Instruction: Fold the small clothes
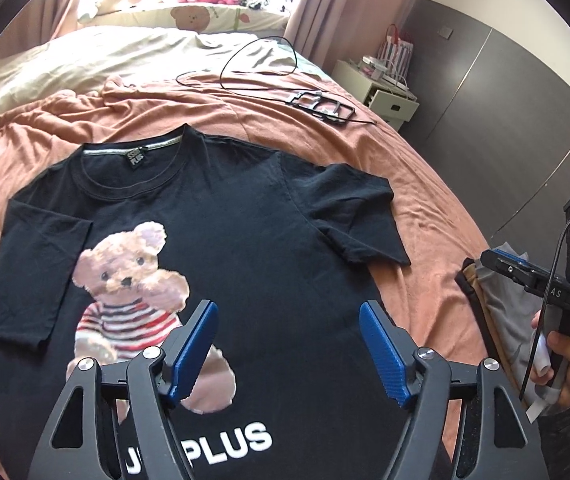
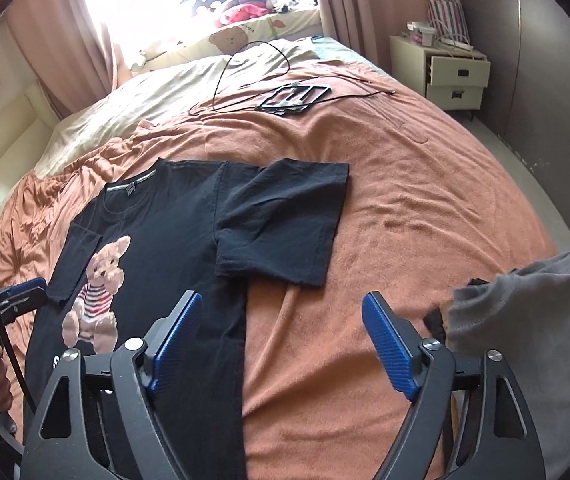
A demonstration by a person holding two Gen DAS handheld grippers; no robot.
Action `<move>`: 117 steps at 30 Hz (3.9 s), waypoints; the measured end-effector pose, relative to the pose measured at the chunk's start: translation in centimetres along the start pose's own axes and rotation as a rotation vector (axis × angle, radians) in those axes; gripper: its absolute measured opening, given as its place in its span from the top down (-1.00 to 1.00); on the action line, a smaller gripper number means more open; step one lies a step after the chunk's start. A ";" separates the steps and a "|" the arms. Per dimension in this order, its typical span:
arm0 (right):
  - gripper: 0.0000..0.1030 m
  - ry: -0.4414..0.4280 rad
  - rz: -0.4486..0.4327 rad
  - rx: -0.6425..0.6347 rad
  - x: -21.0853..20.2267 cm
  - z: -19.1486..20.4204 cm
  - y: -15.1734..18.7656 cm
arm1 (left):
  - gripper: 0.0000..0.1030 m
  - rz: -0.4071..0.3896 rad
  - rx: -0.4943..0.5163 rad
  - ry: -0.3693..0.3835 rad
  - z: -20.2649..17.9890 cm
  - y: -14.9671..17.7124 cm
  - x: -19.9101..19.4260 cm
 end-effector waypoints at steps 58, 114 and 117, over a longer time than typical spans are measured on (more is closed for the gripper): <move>0.95 -0.132 -0.021 -0.099 11.2 4.9 -9.6 | 0.69 0.169 -0.049 0.163 -1.7 -6.3 21.0; 0.36 -0.019 0.247 -0.199 21.2 5.2 -3.3 | 0.43 0.120 -0.072 -0.152 12.8 -6.6 16.3; 0.42 -0.008 0.242 -0.215 21.3 4.9 -3.1 | 0.86 0.101 -0.067 -0.165 12.7 -6.7 16.2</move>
Point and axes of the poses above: each gripper's, at about its wrist camera, not at the fingertips, and x roughly the way its jaws point, z to its left, y to its underside, the point moved 7 cm from there along x, roughly the way its jaws point, and after that the axes turned 5 degrees about z, right-handed, at the moved point
